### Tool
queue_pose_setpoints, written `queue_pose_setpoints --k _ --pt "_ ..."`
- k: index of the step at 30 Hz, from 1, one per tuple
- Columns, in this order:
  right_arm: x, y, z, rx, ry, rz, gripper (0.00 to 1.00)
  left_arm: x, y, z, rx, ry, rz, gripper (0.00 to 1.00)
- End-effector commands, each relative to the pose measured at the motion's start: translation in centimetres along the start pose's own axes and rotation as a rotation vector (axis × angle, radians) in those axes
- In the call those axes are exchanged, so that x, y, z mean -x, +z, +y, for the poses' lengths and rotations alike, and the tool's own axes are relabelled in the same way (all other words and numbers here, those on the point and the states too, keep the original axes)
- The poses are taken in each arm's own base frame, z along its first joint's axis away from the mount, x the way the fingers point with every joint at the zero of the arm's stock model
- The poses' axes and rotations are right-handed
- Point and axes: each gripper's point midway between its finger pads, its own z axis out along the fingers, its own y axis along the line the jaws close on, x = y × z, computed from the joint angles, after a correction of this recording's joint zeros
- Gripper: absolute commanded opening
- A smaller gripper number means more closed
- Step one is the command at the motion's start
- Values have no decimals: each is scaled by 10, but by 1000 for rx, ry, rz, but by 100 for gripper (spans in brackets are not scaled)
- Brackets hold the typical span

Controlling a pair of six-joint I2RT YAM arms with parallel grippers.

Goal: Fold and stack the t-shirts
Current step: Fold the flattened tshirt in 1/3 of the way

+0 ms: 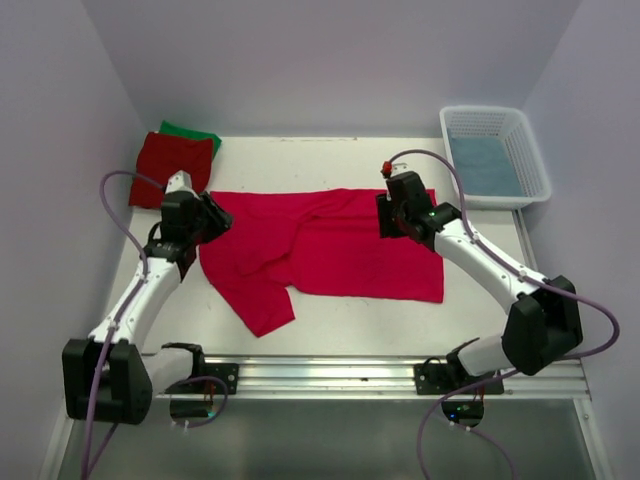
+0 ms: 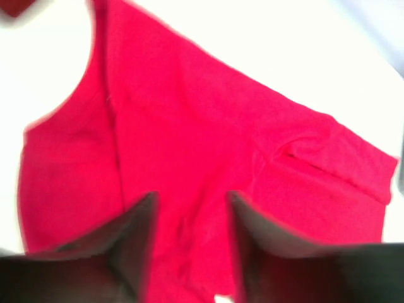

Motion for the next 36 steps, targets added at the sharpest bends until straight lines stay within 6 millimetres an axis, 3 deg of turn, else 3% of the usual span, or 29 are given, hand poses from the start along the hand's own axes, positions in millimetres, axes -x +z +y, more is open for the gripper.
queue_pose_setpoints --k 1,2,3,4,5,6,7,8,10,11,13,14,16,19,23,26,29,33,36 --pt "15 6 -12 -89 39 -16 39 35 28 -48 -180 94 -69 43" --pt "15 14 -14 -103 43 0 0 41 34 -65 -258 105 -73 27" --pt "16 19 -19 -123 51 5 0 28 58 -59 -232 96 -8 0" --pt "17 25 -25 -139 71 12 0 36 66 -70 -254 88 2 0" --pt "24 29 -28 -146 86 6 0 30 75 -77 -291 93 47 0" --pt "20 40 -31 -162 92 32 0 16 98 -69 -265 85 107 0" --pt "23 45 -39 -181 106 34 0 19 106 -76 -280 83 112 0" --pt "33 48 -41 -187 117 17 0 7 123 -69 -266 75 152 0" --pt "30 65 -49 -220 123 52 0 7 139 -67 -249 71 160 0" --pt "40 68 -50 -230 127 38 0 4 146 -64 -235 67 171 0" --pt "36 84 -58 -263 127 70 0 -3 164 -51 -186 60 196 0" --pt "45 86 -59 -267 132 59 0 -9 171 -37 -136 57 212 0" --pt "40 99 -67 -287 132 95 0 -8 177 -27 -93 59 214 0" --pt "41 110 -76 -307 148 108 0 -11 180 6 14 45 236 0" --pt "37 126 -88 -332 173 132 0 -9 182 27 82 25 224 0" --pt "34 136 -95 -338 191 161 0 -12 188 32 103 25 237 0" --pt "37 141 -98 -348 190 159 0 -2 198 49 139 9 221 0" --pt "41 147 -101 -352 188 155 0 8 216 55 129 -16 216 0" --pt "39 155 -102 -354 186 170 0 3 227 62 134 -41 246 0"
